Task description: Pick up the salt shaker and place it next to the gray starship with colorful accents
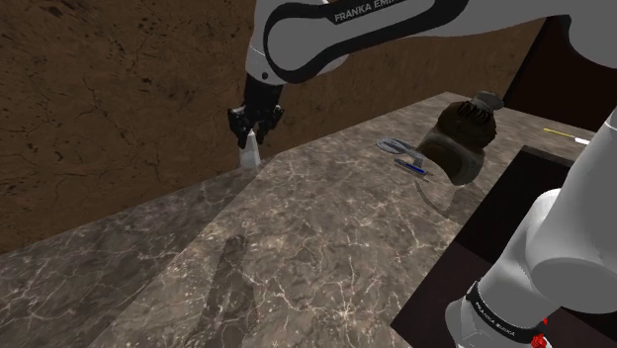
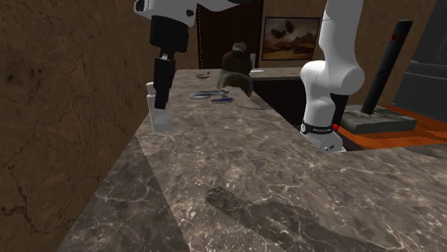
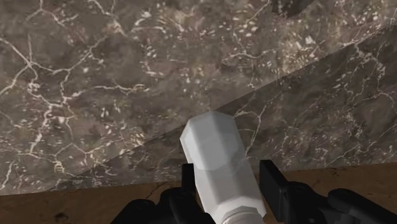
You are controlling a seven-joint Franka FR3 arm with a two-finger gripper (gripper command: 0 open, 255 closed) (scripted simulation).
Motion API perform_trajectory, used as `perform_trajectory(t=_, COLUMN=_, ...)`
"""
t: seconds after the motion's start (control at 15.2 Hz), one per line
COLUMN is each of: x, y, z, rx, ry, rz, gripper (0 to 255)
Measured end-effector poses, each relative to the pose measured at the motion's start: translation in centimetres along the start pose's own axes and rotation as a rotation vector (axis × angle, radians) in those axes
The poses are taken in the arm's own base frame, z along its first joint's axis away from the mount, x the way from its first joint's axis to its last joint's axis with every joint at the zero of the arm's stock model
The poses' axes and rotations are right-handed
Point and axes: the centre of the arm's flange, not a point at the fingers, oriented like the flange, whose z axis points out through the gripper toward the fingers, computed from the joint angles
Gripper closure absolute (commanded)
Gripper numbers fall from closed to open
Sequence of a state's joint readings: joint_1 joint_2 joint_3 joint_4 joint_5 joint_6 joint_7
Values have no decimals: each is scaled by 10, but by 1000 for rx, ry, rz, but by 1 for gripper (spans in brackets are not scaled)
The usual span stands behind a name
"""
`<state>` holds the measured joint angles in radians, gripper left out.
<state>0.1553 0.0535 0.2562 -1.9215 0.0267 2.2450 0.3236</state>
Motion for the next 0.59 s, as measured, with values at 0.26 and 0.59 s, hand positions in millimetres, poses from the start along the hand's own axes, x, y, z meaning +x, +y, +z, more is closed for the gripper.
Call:
perform_trajectory(t=0.26, x=7, y=-3, z=-21, rx=0, ry=0, rz=0, gripper=255)
perform_trajectory(t=0.59, x=13, y=-5, z=-46, rx=0, ry=0, rz=0, gripper=255)
